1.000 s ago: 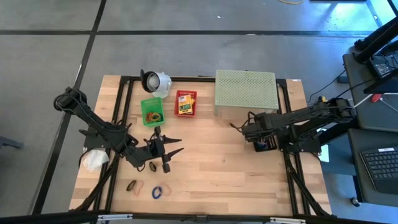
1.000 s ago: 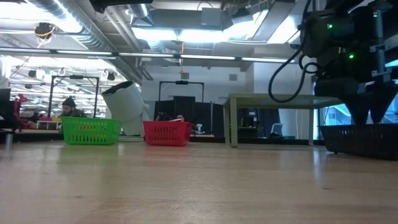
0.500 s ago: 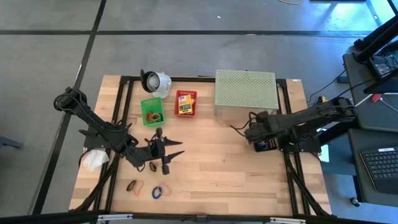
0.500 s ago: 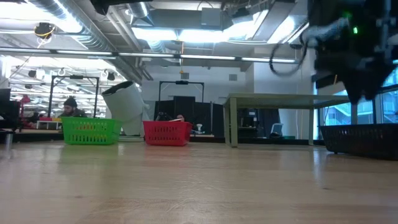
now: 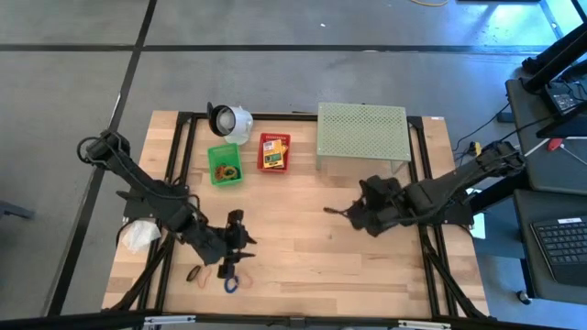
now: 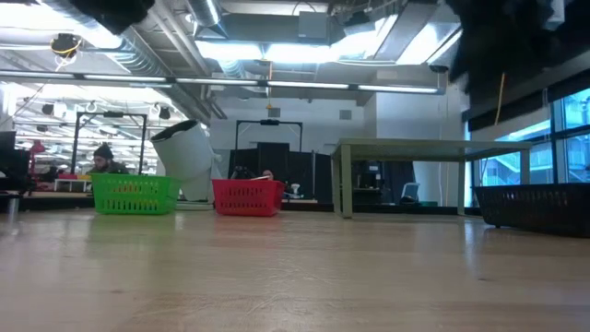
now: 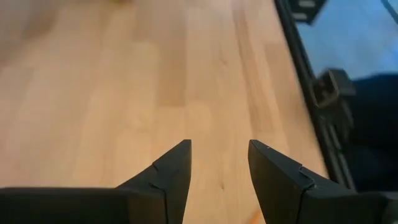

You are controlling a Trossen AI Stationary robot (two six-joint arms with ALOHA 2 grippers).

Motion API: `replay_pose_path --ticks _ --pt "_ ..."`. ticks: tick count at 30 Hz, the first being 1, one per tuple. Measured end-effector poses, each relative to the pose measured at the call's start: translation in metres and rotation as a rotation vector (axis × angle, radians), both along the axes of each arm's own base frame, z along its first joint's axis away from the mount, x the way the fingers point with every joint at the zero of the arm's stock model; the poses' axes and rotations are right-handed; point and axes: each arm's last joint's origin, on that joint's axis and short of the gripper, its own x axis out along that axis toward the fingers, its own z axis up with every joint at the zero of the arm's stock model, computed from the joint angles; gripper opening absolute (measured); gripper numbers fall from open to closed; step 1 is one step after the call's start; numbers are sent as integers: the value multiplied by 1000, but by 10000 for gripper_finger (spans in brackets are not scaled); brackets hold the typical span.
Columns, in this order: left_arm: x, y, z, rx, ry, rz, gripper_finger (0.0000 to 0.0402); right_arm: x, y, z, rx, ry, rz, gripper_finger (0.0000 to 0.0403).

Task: Pick & Place Office Desk Supplies
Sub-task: Put the orange rubber band into the black basket

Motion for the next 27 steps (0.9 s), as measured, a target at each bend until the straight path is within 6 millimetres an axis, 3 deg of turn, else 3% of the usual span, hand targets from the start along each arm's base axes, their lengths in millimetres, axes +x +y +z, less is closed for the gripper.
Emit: replay_pose_path --ticks 7,17,27 --pt "7 -33 -19 109 121 -218 153 20 34 3 -55 -224 174 186" --pt "27 -82 -79 200 384 -456 153 34 59 -20 -87 -203 256 186" --pt "43 -98 -100 298 617 -496 153 45 68 -35 -82 -196 263 186"
